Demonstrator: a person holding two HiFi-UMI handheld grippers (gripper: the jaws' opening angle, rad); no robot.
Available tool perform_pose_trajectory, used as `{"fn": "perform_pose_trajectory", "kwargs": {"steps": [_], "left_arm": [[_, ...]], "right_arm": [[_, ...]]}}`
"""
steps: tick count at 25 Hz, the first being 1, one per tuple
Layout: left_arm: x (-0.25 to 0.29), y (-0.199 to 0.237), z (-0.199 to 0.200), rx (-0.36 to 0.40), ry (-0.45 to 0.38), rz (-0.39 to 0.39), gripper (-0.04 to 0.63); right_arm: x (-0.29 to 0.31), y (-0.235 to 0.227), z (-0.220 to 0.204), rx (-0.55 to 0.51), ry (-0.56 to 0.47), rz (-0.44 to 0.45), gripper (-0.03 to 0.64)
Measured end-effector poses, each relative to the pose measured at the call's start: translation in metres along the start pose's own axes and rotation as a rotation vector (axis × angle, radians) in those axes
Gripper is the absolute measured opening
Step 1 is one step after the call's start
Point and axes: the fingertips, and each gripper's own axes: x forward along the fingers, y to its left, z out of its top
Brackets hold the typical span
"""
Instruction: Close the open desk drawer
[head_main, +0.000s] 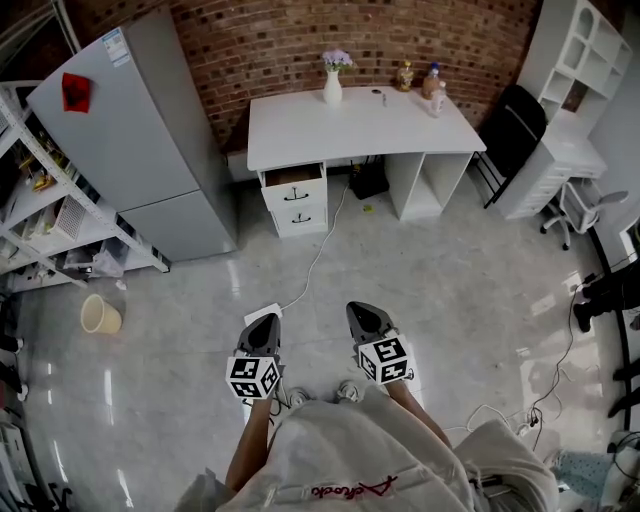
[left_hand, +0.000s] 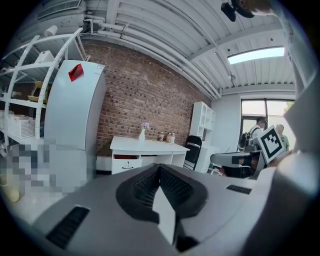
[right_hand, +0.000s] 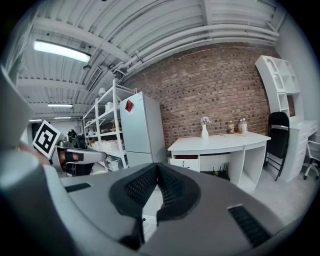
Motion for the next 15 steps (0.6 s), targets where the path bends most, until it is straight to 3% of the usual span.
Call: {"fn": "perform_pose_trajectory", "kwargs": {"steps": [15], "left_arm": [[0.021,-0.028,-0.013,0.002,0.025,0.047,0.012]], "right_arm": [[-0.024,-0.045,-0.029,0.047,0.034,0.029,0.017]]}}
